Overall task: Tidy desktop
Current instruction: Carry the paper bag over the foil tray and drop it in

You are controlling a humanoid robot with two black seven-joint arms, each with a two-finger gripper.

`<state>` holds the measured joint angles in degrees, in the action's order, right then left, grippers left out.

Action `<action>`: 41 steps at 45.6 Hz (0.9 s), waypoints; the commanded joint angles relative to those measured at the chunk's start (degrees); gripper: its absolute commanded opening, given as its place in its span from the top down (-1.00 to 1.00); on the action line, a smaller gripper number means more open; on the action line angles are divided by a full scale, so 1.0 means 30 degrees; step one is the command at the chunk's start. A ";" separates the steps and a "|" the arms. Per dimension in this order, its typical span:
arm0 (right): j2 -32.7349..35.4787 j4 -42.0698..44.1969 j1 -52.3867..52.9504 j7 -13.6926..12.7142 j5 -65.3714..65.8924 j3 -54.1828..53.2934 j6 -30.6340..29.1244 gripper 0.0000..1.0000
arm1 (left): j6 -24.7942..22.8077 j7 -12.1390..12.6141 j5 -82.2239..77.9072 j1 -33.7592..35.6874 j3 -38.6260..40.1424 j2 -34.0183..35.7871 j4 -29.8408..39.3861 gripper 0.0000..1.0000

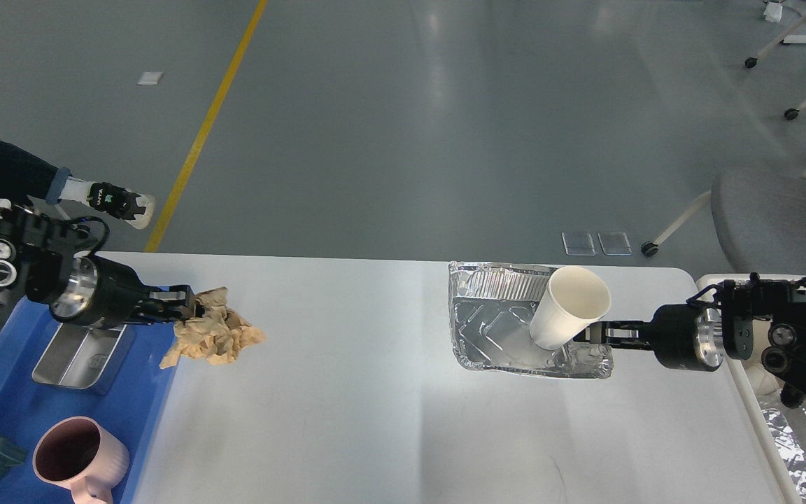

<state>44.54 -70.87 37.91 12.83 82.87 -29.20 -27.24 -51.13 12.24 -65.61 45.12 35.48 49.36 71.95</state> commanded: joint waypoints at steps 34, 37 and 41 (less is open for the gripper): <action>0.0651 -0.0898 -0.0037 -0.0030 -0.0114 -0.0695 -0.0030 1.00 | -0.1291 -0.0130 0.2593 0.1566 0.9913 0.1046 -0.0428 0.93; 0.0651 -0.0898 -0.0008 -0.0059 -0.0114 -0.0666 -0.0030 1.00 | -0.1291 0.1307 0.2330 0.3178 0.9242 -0.1533 -0.1452 0.91; 0.0709 -0.0898 0.0021 -0.0030 -0.0114 -0.0695 -0.0059 1.00 | -0.1291 0.1750 0.1365 0.5112 0.7339 -0.3996 -0.3180 0.90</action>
<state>46.52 -73.58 37.82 12.71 82.52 -31.29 -27.34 -54.98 14.27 -58.51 52.93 63.53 47.30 68.23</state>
